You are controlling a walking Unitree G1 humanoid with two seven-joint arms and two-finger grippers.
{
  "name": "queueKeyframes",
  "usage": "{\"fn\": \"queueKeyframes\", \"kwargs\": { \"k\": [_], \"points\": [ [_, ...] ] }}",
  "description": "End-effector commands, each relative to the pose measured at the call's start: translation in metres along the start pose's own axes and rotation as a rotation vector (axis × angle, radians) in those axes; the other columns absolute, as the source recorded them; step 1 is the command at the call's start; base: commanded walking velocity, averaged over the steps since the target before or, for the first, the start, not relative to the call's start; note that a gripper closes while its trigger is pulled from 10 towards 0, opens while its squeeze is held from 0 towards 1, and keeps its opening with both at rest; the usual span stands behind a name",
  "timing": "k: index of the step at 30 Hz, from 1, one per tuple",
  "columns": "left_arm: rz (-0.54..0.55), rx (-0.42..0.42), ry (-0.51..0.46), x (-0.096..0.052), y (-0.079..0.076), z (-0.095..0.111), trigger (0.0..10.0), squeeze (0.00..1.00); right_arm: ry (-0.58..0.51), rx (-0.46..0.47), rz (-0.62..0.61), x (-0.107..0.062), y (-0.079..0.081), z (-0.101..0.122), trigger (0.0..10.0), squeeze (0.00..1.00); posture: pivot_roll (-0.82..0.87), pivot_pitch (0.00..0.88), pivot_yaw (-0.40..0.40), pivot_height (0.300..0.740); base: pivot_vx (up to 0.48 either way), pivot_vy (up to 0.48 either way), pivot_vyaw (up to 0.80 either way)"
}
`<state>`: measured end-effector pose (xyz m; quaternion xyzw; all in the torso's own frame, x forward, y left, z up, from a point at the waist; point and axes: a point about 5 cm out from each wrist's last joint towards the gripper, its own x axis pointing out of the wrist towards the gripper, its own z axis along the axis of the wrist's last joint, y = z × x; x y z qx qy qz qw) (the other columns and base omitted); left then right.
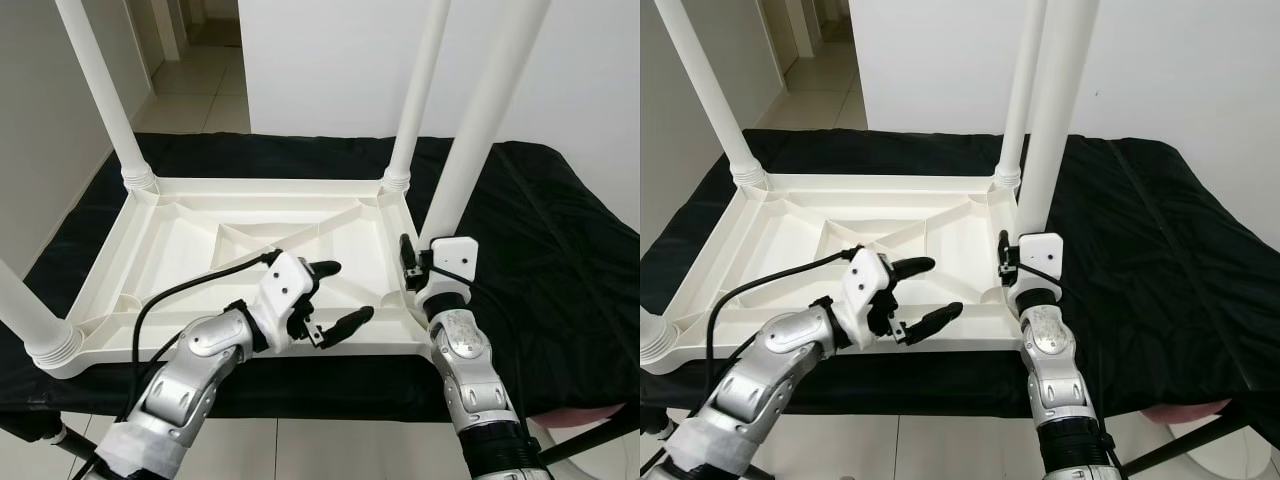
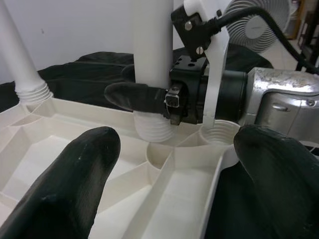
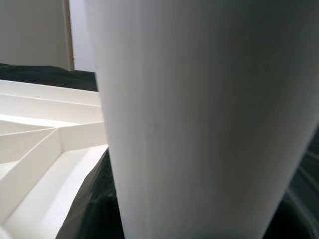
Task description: Building children table
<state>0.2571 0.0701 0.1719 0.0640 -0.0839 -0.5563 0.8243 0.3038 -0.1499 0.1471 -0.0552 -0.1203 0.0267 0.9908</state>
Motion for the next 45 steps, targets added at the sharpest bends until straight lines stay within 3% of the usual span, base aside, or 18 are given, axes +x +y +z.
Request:
{"fn": "queueKeyframes", "kwargs": {
  "k": [1,6,15,18,24,27,32,36,43,45],
  "points": [
    [-0.073,-0.026,0.040,-0.003,-0.007,-0.003,10.0,0.00,-0.023,0.028,0.012,-0.003,0.001,0.005,10.0,0.00,-0.04,0.000,-0.006,0.740,0.000,0.000,0.00],
    [-0.074,-0.014,0.133,-0.003,-0.007,-0.015,10.0,0.00,-0.036,0.078,-0.009,-0.008,0.001,0.008,10.0,0.00,-0.04,0.000,-0.006,0.740,0.000,0.000,0.00],
    [-0.029,0.107,0.260,0.004,0.000,-0.032,10.0,0.00,-0.083,0.139,-0.074,-0.005,-0.008,0.017,10.0,0.00,-0.04,0.000,0.005,0.740,0.000,0.000,0.00],
    [0.027,0.172,0.430,0.005,0.010,-0.052,10.0,0.00,-0.102,0.127,-0.119,-0.004,-0.016,0.020,10.0,0.00,-0.05,0.000,0.016,0.740,0.000,0.000,0.00],
    [0.093,0.153,0.511,0.006,0.019,-0.061,10.0,0.00,-0.101,0.128,-0.130,-0.004,-0.020,0.021,10.0,0.00,-0.06,0.000,0.021,0.740,0.000,0.000,0.00],
    [0.185,0.201,0.574,0.009,0.031,-0.068,10.0,0.00,-0.103,0.131,-0.138,-0.004,-0.021,0.023,10.0,0.00,-0.07,0.000,0.024,0.740,0.000,0.000,0.00],
    [0.290,0.206,0.589,0.010,0.045,-0.067,10.0,0.00,-0.105,0.134,-0.141,-0.004,-0.021,0.023,10.0,0.00,-0.08,0.000,0.026,0.740,0.000,0.000,0.00],
    [0.412,0.218,0.593,0.006,0.067,-0.061,10.0,0.00,-0.098,0.140,-0.138,-0.005,-0.019,0.022,10.0,0.00,-0.09,0.000,0.020,0.740,0.000,0.000,0.00],
    [0.404,0.207,0.589,0.004,0.070,-0.058,10.0,0.00,-0.085,0.142,-0.128,-0.006,-0.018,0.020,10.0,0.00,-0.08,0.000,0.017,0.740,0.000,0.000,0.00],
    [0.297,0.166,0.524,0.007,0.060,-0.049,10.0,0.00,-0.051,0.128,-0.117,-0.006,-0.020,0.015,10.0,0.00,-0.08,0.000,0.026,0.740,0.000,0.000,0.00]
  ]
}}
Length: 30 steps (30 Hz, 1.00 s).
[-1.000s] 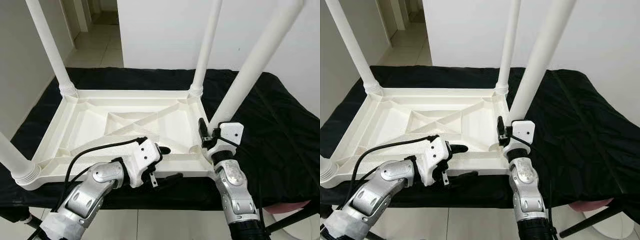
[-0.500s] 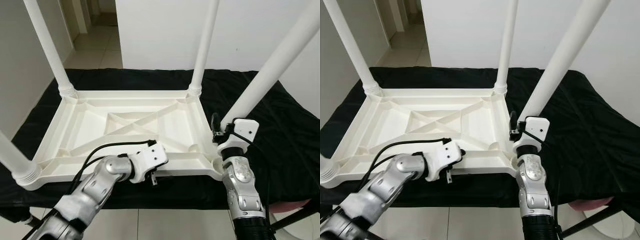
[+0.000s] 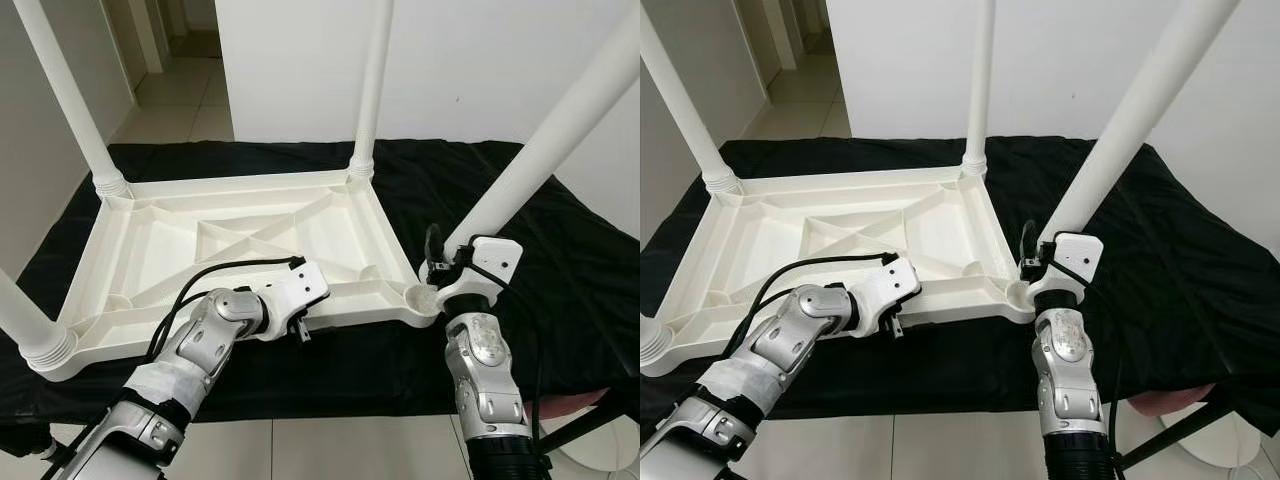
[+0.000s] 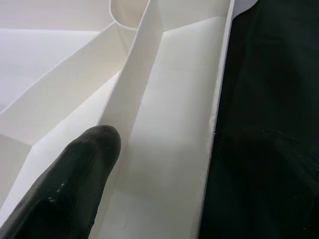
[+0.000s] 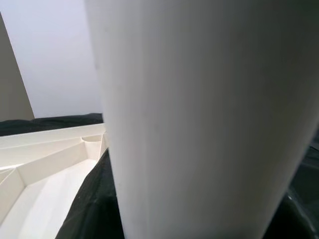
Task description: Building children table
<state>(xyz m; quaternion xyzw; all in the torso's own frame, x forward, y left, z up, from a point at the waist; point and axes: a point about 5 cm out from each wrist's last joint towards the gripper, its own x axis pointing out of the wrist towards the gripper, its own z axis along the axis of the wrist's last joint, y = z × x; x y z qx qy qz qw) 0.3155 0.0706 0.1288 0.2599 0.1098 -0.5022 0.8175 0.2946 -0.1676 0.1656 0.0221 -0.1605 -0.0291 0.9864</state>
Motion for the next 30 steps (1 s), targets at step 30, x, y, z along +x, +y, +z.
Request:
{"fn": "queueKeyframes", "kwargs": {
  "k": [30],
  "points": [
    [0.079,-0.156,-0.414,-0.020,-0.022,0.053,10.0,0.00,0.097,-0.143,0.135,0.017,0.004,-0.003,10.0,0.00,-0.12,0.000,0.023,0.740,0.000,0.000,0.00]
  ]
}}
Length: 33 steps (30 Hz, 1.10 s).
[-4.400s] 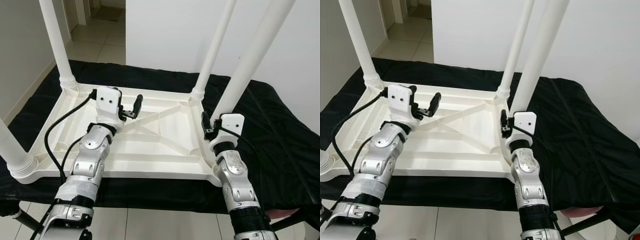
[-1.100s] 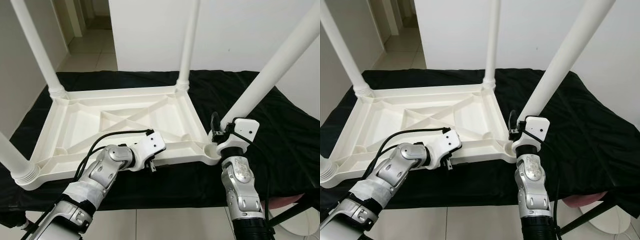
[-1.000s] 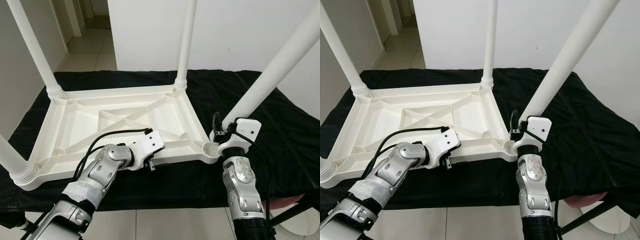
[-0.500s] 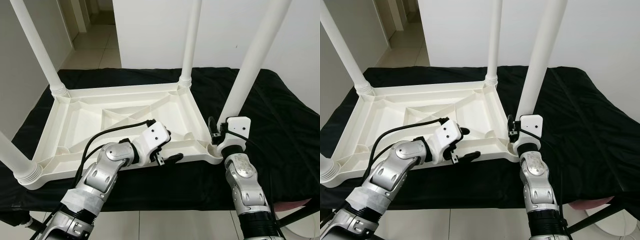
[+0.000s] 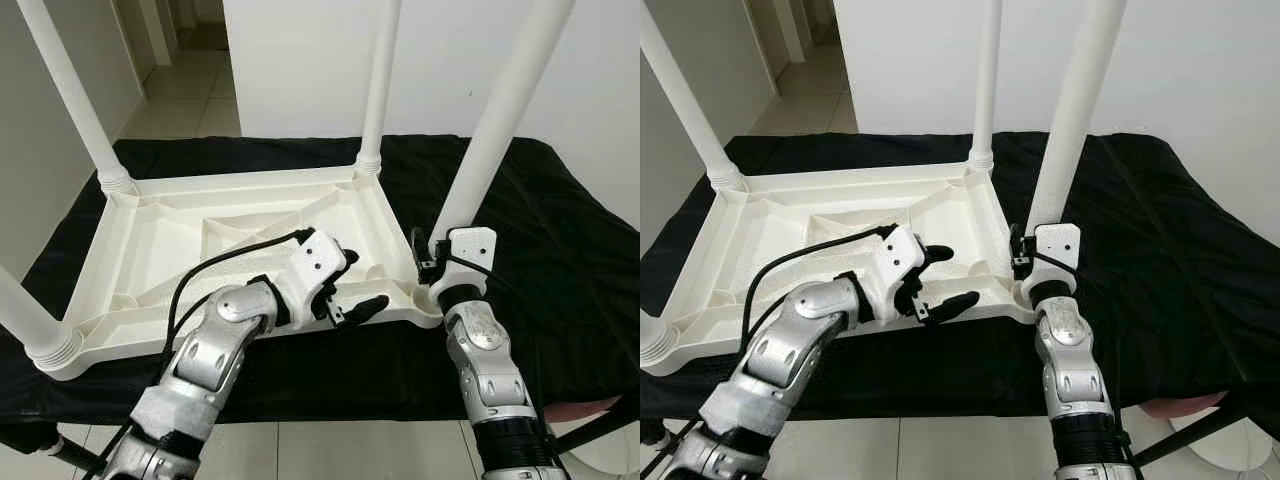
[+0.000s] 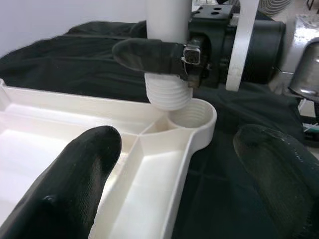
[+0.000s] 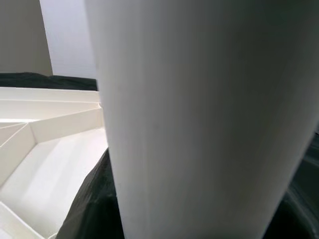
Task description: Building children table
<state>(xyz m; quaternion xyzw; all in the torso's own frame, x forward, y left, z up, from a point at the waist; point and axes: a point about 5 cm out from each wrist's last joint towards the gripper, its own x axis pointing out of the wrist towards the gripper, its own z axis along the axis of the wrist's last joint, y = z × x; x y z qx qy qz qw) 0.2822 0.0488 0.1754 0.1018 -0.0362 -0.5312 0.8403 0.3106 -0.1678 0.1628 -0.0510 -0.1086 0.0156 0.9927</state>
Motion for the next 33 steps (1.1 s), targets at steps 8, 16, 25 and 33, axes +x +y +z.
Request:
{"fn": "queueKeyframes", "kwargs": {
  "k": [8,16,25,33],
  "points": [
    [0.047,-0.033,0.000,-0.001,-0.006,0.003,10.0,0.00,0.024,-0.019,0.050,-0.007,0.003,-0.001,10.0,0.00,-0.10,0.000,0.006,0.740,0.000,0.000,0.00],
    [0.088,-0.054,0.007,0.000,-0.008,0.001,10.0,0.00,0.062,-0.007,0.039,-0.022,0.001,-0.010,10.0,0.00,-0.11,0.000,0.000,0.740,0.000,0.000,0.00],
    [0.075,-0.077,0.021,0.000,-0.012,0.001,10.0,0.00,0.123,0.020,0.033,-0.027,-0.009,-0.032,10.0,0.00,-0.10,0.000,0.010,0.740,0.000,0.000,0.00],
    [0.096,-0.083,0.040,-0.004,-0.010,0.000,10.0,0.00,0.102,0.015,0.180,-0.034,-0.001,-0.041,10.0,0.00,-0.09,0.000,0.011,0.740,0.000,0.000,0.00]
  ]
}}
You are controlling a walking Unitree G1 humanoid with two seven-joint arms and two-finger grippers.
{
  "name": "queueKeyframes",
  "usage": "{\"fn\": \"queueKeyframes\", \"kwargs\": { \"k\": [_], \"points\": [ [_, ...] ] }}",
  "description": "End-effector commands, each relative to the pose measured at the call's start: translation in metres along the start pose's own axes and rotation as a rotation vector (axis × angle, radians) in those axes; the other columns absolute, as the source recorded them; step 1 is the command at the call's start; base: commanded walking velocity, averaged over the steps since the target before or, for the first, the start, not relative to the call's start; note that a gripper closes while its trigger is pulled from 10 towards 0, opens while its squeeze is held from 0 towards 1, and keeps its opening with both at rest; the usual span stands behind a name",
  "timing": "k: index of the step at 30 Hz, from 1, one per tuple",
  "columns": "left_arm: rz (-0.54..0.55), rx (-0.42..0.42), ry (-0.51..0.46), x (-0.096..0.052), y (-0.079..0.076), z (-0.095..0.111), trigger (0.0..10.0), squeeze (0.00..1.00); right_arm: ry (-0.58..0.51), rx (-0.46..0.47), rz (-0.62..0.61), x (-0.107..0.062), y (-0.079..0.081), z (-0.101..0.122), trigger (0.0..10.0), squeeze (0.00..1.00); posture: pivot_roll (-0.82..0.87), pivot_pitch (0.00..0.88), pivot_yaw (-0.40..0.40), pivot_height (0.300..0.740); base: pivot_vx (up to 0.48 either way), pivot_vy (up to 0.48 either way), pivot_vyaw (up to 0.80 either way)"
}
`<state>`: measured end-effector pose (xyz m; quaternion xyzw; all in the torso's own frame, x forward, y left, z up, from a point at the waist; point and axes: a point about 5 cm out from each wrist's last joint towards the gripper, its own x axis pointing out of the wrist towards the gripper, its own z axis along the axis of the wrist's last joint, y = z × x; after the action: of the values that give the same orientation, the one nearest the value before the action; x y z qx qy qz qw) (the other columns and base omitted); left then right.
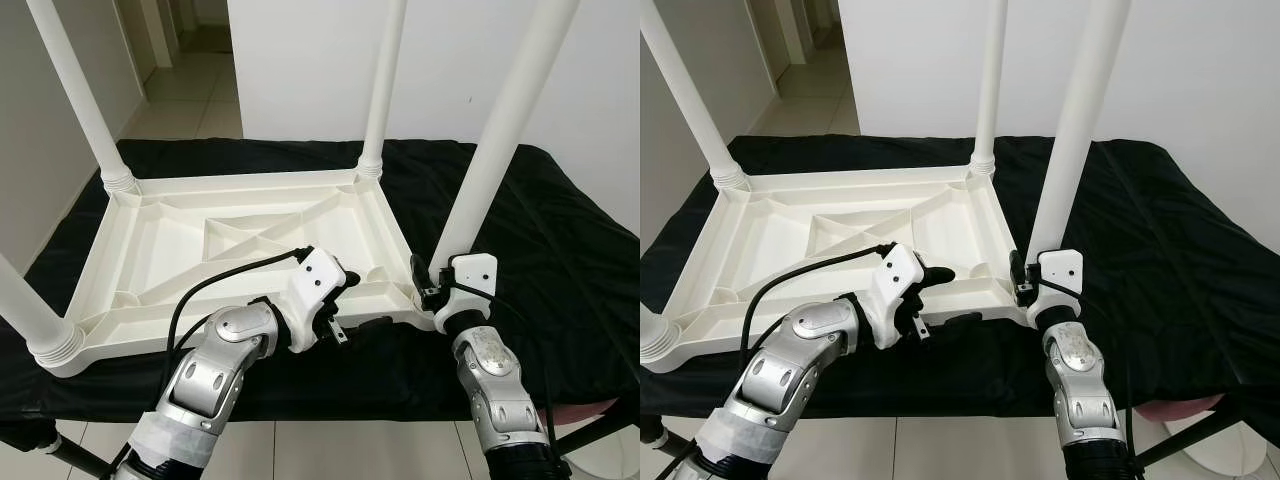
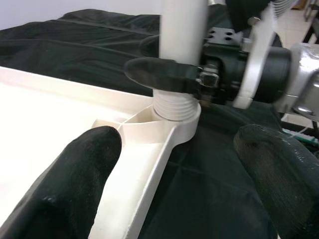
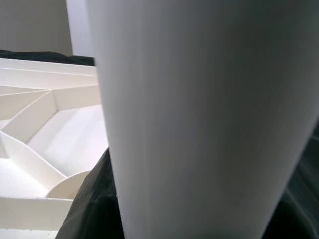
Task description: Building children table
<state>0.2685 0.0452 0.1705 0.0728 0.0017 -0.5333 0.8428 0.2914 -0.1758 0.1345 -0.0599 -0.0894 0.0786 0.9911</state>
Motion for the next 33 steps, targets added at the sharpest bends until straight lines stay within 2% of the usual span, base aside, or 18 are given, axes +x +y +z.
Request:
{"fn": "queueKeyframes", "kwargs": {
  "k": [1,4,12,13,22,29,33],
  "points": [
    [0.103,0.005,0.002,-0.002,0.004,0.002,10.0,0.00,0.069,0.022,0.052,-0.008,0.005,-0.017,10.0,0.00,-0.09,0.000,0.011,0.740,0.000,0.000,0.00],
    [0.108,0.008,0.002,-0.002,0.004,0.004,10.0,0.00,0.058,0.035,0.123,-0.011,0.011,-0.018,10.0,0.00,-0.08,0.000,0.009,0.740,0.000,0.000,0.00],
    [0.116,0.014,-0.003,-0.003,0.006,0.007,10.0,0.00,0.080,0.055,0.157,-0.014,0.010,-0.024,10.0,0.00,-0.08,0.000,0.005,0.740,0.000,0.000,0.00],
    [0.117,0.016,-0.005,-0.003,0.006,0.008,10.0,0.00,0.097,0.097,0.140,-0.014,0.007,-0.027,10.0,0.00,-0.08,0.000,0.006,0.740,0.000,0.000,0.00],
    [0.120,0.021,-0.008,-0.003,0.006,0.010,10.0,0.00,0.153,0.227,0.089,-0.013,0.003,-0.036,10.0,0.00,-0.08,0.000,0.006,0.740,0.000,0.000,0.00],
    [0.120,0.021,-0.009,-0.003,0.006,0.010,10.0,0.00,0.184,0.252,0.076,-0.013,0.004,-0.040,10.0,0.00,-0.08,0.000,0.006,0.740,0.000,0.000,0.00],
    [0.121,0.022,-0.014,-0.003,0.006,0.012,10.0,0.00,0.262,0.286,0.049,-0.012,0.006,-0.047,10.0,0.00,-0.08,0.000,0.003,0.740,0.000,0.000,0.00]
  ]
}}
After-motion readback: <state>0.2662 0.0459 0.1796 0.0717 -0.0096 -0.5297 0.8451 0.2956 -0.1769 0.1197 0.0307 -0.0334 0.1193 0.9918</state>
